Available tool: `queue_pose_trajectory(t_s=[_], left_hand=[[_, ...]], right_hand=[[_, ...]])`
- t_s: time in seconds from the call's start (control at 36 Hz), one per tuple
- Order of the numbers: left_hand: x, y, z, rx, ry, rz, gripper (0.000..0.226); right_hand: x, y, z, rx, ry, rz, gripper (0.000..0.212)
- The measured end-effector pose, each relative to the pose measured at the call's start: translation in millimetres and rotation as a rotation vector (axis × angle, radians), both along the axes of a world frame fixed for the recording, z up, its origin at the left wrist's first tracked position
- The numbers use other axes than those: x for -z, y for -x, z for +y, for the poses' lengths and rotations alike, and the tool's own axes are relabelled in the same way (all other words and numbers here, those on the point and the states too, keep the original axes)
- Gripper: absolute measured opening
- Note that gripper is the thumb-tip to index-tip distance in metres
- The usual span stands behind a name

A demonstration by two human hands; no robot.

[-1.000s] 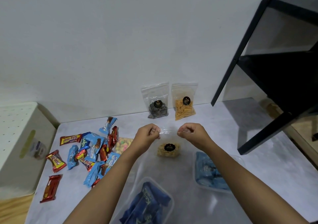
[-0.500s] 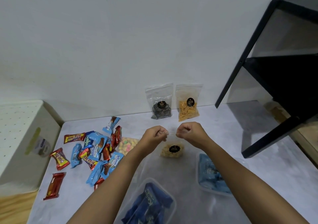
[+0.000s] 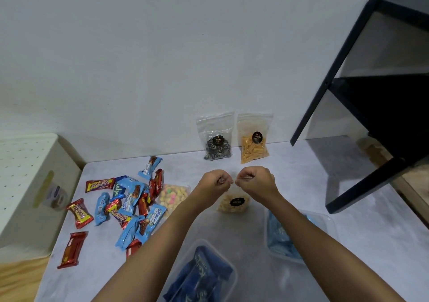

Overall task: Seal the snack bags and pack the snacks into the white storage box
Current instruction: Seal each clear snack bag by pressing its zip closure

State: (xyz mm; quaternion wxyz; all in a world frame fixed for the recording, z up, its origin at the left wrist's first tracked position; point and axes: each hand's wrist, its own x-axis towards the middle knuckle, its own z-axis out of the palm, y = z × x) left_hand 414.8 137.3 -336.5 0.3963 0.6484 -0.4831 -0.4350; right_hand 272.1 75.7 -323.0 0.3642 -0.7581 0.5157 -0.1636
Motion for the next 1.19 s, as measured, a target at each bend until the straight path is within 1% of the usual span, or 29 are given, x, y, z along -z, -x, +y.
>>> queue_pose_trajectory(t_s=[0.06,0.14,0.19,0.25,0.36,0.47,0.56,0.61,0.64,0.69,0.81,0.86,0.92,0.97,1.06,1.08,1.14,1.19], left_hand=[[0,-4,0,-0.015,0.008,0.022,0.01],[-1,-14,0,-0.043,0.029,0.03,0.008],[-2,-19,0,-0.081,0.041,0.076,0.005],[-2,-23,0,-0.09,0.037,0.092,0.002],[1,-20,0,-0.056,0.009,0.0,0.009],[-1,-10,-1,-0.08,0.009,-0.073,0.017],[-2,-8,-1,-0.118,0.03,-0.086,0.021],[-3,-10,-2,-0.131,0.04,-0.076,0.021],[-3,-11,-2,-0.132,0.043,-0.068,0.021],[-3,-15,-2,-0.128,0.048,-0.055,0.023],[-8,-15,-5,-0.097,0.045,-0.083,0.02],[-8,-13,-5,-0.119,0.047,-0.098,0.017],[-8,-10,-6,-0.178,0.069,-0.122,0.012],[-5,-9,-7,-0.284,0.103,-0.162,0.003],[-5,-4,-3,-0.506,0.127,-0.104,0.016],[-6,0,0,-0.536,0.119,-0.062,0.02],[-6,11,4,-0.482,0.06,0.009,0.028],[-5,21,4,-0.4,-0.008,0.093,0.031]], right_hand=[[-1,2,-3,-0.022,-0.046,-0.014,0.003],[-8,7,-8,-0.031,-0.161,-0.132,0.006],[-11,12,-10,0.004,-0.194,-0.19,0.006],[-9,16,-11,0.031,-0.194,-0.2,0.006],[-4,18,-10,0.051,-0.208,-0.167,0.01],[0,16,-12,0.036,-0.169,-0.082,0.017],[-6,14,-10,0.03,-0.176,-0.105,0.021],[-12,17,-10,0.012,-0.203,-0.157,0.017],[-15,19,-10,0.002,-0.218,-0.173,0.012],[-18,25,-14,0.006,-0.232,-0.161,0.007],[-15,31,-20,0.038,-0.179,-0.079,0.02],[-14,29,-17,0.064,-0.141,-0.065,0.023],[-13,27,-14,0.111,-0.113,-0.083,0.022],[-12,26,-10,0.146,-0.089,-0.116,0.017],[-11,26,-4,0.175,-0.009,-0.135,0.015],[-10,26,-2,0.177,0.011,-0.146,0.014],[-9,25,0,0.132,0.031,-0.151,0.012],[-9,24,0,0.005,0.061,-0.113,0.008]])
